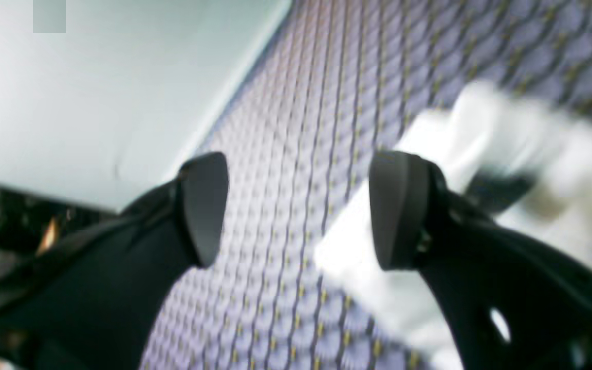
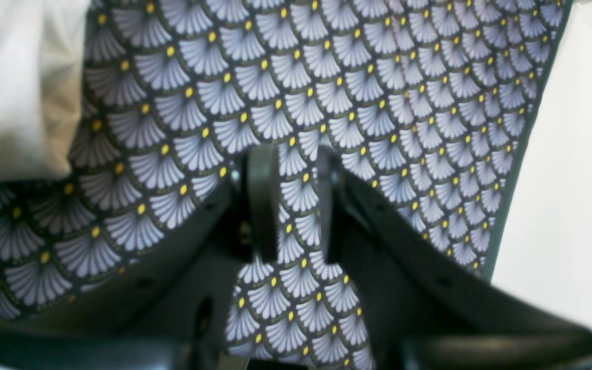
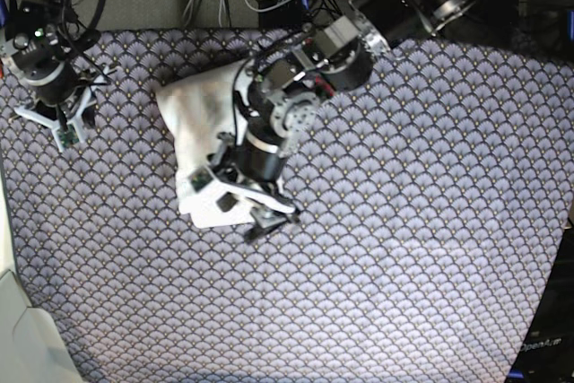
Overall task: Fold the T-shirt properly
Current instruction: 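Release the bundle with the left gripper and lift away, then flatten the folded bundle with the right gripper and release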
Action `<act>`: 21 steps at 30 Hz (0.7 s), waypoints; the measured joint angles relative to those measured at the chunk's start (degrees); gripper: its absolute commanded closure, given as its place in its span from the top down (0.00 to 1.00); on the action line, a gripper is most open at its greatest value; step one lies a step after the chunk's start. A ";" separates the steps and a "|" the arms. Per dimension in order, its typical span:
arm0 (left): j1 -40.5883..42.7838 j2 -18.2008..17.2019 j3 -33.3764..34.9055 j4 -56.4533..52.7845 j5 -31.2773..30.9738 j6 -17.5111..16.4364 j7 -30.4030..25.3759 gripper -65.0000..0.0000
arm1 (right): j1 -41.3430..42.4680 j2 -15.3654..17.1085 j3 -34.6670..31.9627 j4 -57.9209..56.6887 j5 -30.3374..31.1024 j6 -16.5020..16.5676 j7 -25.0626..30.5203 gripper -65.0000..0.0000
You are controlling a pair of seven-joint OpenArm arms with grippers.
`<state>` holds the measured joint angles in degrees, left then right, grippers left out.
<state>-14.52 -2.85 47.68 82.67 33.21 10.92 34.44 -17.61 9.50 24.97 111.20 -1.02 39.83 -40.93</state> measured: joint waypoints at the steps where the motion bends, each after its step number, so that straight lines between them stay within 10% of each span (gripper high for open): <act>1: 0.26 -0.35 -0.44 -0.02 -0.79 -0.02 -0.15 0.64 | -0.02 0.00 0.00 0.00 0.00 0.00 0.02 0.23; 21: 10.73 -7.80 -34.91 11.39 -9.03 0.07 -0.17 0.64 | -0.07 -3.39 -11.34 0.17 -0.02 0.00 0.04 0.23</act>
<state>-3.79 -10.66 12.78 94.06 24.18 10.98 34.26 -17.67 6.11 13.63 111.37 -1.04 39.83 -40.88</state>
